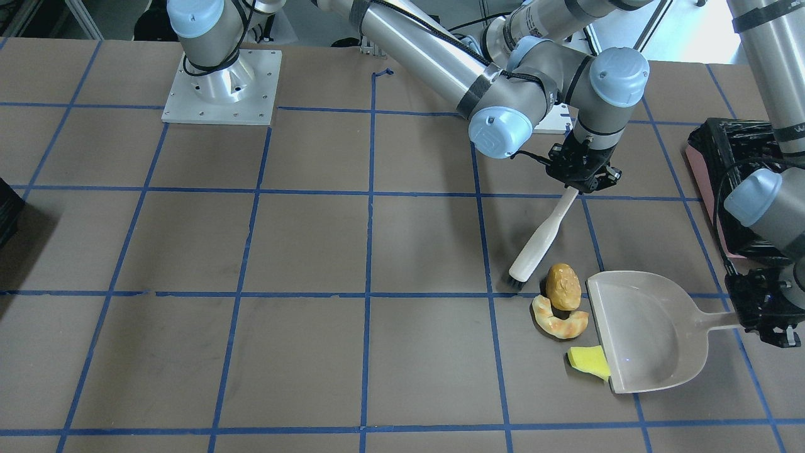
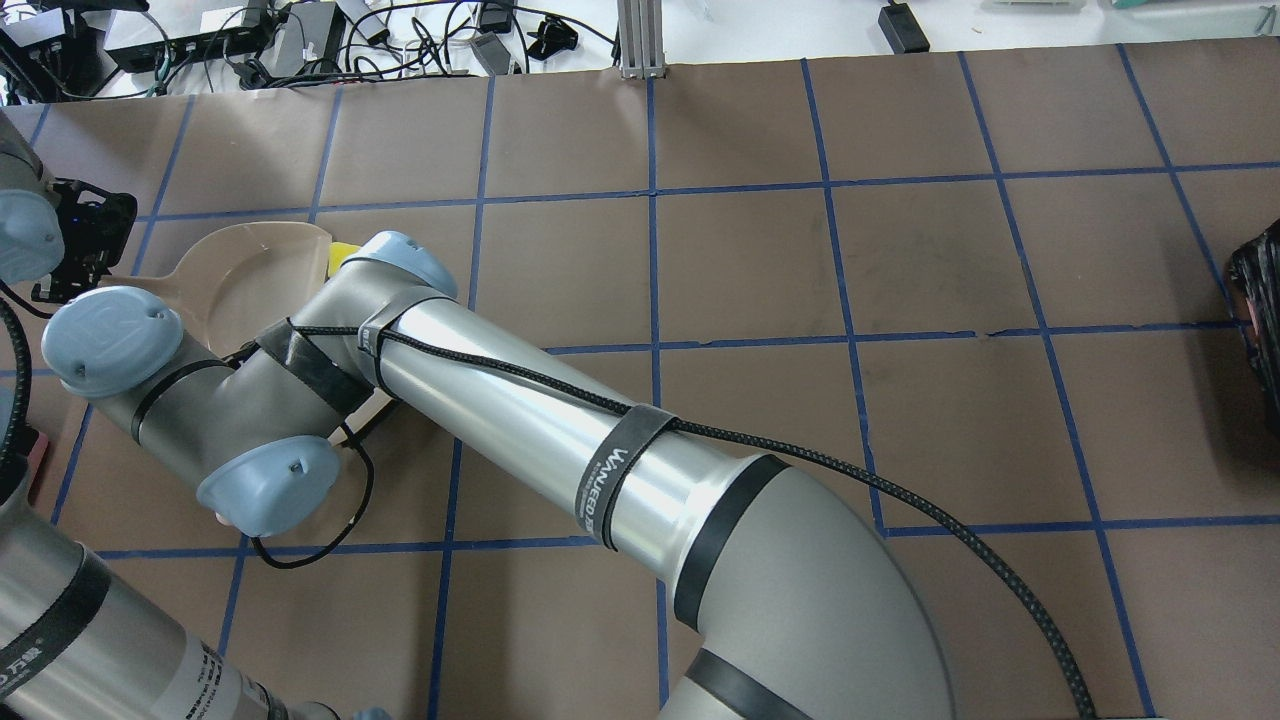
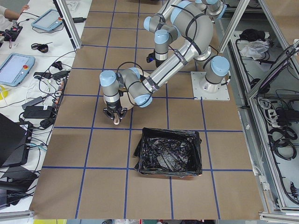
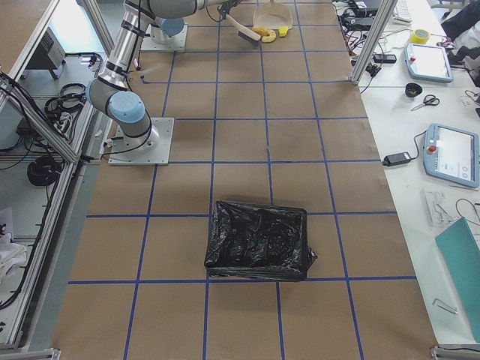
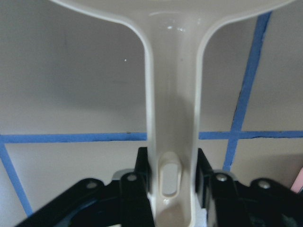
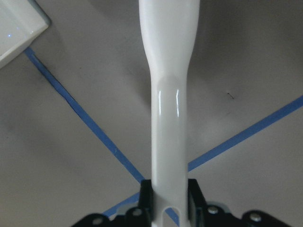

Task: Sweep and dump trash in nearest bin
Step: 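Sweep the trash into the dustpan with the brush in the right gripper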

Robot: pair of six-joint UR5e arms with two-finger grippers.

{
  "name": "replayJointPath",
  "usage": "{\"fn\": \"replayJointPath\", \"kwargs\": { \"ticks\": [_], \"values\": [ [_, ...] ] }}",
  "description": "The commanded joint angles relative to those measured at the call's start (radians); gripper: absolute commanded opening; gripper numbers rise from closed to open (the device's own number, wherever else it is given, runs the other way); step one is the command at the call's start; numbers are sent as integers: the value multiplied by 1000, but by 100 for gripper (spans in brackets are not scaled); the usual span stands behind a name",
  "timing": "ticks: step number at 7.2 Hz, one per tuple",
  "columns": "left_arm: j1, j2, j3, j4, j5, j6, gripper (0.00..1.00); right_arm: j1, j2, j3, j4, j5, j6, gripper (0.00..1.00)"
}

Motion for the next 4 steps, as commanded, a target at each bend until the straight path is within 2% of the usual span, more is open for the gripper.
{"fn": "replayJointPath", "kwargs": {
  "ticks": [1,4],
  "values": [
    [-7,0,0,6,18,1,0,0,10,-2,-20,10,-2,0],
    [-9,-2,0,12,19,1,0,-14,22,-3,-83,7,-61,0]
  ]
}}
